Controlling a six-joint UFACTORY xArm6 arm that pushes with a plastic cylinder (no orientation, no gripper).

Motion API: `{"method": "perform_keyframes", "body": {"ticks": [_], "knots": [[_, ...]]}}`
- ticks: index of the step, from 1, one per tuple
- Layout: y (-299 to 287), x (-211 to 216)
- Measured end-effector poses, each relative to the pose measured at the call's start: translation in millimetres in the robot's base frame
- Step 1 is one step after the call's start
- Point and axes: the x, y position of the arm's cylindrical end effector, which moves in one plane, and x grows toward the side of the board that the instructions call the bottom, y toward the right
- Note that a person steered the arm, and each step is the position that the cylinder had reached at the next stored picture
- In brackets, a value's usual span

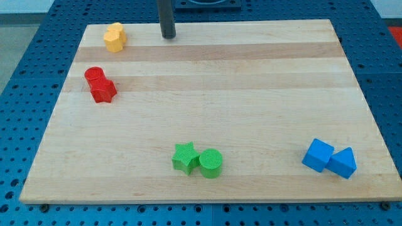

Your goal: Move the yellow blocks closer to the red circle

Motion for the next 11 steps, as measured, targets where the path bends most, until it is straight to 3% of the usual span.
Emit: {"method": "perform_keyframes", "body": {"ticks": [2, 3, 5, 9, 11], "knots": [[-31, -13], [-111, -14], [-115, -13], [-115, 66], [-115, 67]]}}
